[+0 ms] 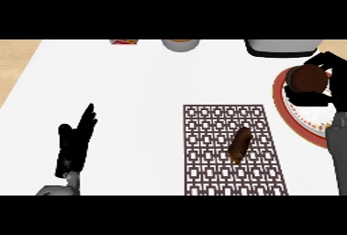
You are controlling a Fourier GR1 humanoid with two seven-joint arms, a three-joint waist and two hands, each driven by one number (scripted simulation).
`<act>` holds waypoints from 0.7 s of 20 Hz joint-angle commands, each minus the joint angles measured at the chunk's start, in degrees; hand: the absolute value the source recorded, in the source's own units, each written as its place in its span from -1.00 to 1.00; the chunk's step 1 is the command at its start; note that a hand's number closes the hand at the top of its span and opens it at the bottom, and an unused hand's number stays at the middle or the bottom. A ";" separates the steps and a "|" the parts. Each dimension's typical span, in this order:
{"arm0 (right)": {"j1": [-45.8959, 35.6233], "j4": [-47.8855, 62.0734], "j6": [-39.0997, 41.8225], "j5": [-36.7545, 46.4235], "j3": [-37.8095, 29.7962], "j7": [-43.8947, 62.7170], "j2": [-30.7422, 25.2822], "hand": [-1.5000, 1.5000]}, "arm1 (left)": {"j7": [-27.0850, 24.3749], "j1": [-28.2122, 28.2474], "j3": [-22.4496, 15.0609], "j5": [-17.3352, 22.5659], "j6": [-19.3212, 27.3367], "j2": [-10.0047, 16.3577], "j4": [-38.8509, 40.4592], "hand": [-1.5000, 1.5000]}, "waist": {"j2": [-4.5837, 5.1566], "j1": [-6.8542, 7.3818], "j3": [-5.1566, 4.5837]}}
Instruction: Pick the cupcake from the placemat and place it in the plate
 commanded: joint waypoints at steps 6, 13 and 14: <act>-1.96 14.39 -4.75 -2.68 -6.59 -5.49 -4.98 1.00 | 0.54 -0.38 1.13 -0.44 -2.06 0.25 -0.41 0.00 | 0.11 0.31 0.03; -12.60 37.72 -9.43 0.22 -7.34 -9.32 -8.58 1.00 | -0.76 -2.07 1.64 -1.28 -1.81 -0.40 1.87 0.00 | 0.46 1.25 0.06; -12.91 40.18 -7.67 -2.20 -9.57 -12.42 -11.67 1.00 | 0.32 2.41 -0.66 -1.93 -1.35 -1.61 -3.03 0.00 | 0.36 1.36 0.08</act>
